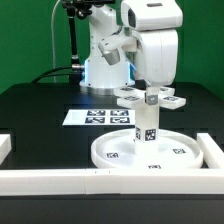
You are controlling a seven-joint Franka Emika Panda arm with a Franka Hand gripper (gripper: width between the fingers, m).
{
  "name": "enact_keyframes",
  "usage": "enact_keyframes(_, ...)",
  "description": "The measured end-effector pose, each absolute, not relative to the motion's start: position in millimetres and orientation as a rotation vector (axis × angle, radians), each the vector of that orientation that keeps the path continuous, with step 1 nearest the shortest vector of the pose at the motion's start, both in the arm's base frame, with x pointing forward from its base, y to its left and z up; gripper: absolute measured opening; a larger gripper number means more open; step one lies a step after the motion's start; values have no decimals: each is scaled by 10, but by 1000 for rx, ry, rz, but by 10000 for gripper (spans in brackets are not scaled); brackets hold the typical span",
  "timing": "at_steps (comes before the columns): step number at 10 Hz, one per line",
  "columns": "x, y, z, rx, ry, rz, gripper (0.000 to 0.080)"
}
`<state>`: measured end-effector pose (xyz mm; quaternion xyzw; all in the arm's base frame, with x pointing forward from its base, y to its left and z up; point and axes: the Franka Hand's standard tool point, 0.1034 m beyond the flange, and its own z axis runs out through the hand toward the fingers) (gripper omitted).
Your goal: Assemble round table
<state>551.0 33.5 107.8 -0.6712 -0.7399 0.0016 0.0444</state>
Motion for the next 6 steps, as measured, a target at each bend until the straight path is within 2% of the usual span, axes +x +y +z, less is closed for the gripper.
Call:
enact_keyframes(1,5509,329,1075,-2052,-2260,5,561)
enact_keyframes(2,5511,323,1077,-2053,-2260,5,440)
enact_keyframes(6,5511,321,1076,-2101,-2215,8,442)
